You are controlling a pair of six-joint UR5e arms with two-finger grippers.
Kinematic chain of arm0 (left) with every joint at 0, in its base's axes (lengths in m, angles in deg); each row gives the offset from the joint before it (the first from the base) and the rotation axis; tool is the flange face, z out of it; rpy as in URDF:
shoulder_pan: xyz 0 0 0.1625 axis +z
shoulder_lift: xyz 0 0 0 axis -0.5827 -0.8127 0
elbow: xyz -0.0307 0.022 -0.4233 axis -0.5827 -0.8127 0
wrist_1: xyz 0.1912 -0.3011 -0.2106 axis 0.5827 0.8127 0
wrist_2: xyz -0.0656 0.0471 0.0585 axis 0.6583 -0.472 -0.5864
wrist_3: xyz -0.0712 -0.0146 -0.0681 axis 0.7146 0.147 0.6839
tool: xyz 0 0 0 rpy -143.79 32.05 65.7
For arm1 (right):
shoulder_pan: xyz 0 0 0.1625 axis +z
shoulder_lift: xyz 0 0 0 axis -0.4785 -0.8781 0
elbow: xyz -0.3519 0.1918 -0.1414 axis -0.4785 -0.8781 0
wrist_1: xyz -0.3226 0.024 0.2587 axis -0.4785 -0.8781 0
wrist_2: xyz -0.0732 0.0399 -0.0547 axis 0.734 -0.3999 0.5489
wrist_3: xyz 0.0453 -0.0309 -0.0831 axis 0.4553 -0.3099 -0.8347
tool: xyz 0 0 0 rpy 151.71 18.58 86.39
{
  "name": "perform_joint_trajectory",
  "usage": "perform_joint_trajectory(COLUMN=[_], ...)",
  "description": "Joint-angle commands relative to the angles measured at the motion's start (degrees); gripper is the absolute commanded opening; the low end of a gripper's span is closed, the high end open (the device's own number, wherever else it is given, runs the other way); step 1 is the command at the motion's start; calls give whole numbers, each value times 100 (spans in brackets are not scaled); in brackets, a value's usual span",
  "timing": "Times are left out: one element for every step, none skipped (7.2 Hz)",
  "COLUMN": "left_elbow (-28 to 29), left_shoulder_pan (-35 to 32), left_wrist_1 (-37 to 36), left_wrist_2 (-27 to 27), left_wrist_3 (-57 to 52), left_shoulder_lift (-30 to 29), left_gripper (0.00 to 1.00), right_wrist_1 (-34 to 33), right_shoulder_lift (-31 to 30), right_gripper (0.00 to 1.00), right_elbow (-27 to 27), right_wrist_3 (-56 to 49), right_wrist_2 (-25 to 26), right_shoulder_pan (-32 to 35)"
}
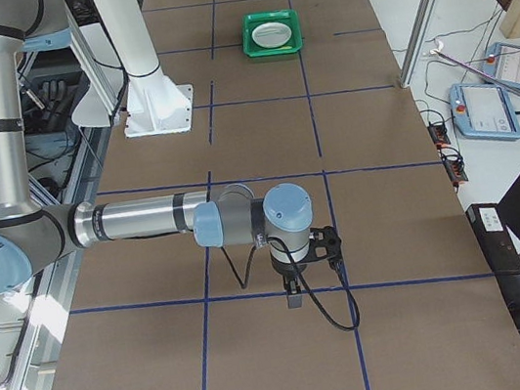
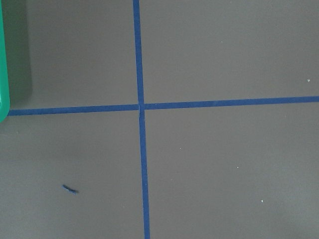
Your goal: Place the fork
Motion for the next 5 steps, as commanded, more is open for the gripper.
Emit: perform_joint_trajectory(left_elbow=[-656,-1017,-1230,-1249,-1110], left_shoulder_pan=[826,1396,1906,2590,3197], left_wrist_1=[113,113,113,122,435], left_wrist_2=[-68,-173,-470,-534,-1109], left_wrist_3=[930,1966,2829,3873,4528], left_shoulder_lift=[-46,-90,-290,-545,-695], left_gripper=[100,100,100,100,100], right_wrist_1=[0,0,0,0,0], right_shoulder_lift=[0,0,0,0,0], right_gripper=[100,100,100,100,100], right_elbow=[0,0,0,0,0], right_wrist_3=[2,-7,-7,-7,-7], right_wrist_2=[0,0,0,0,0], right_shoulder_pan=[0,0,0,0,0])
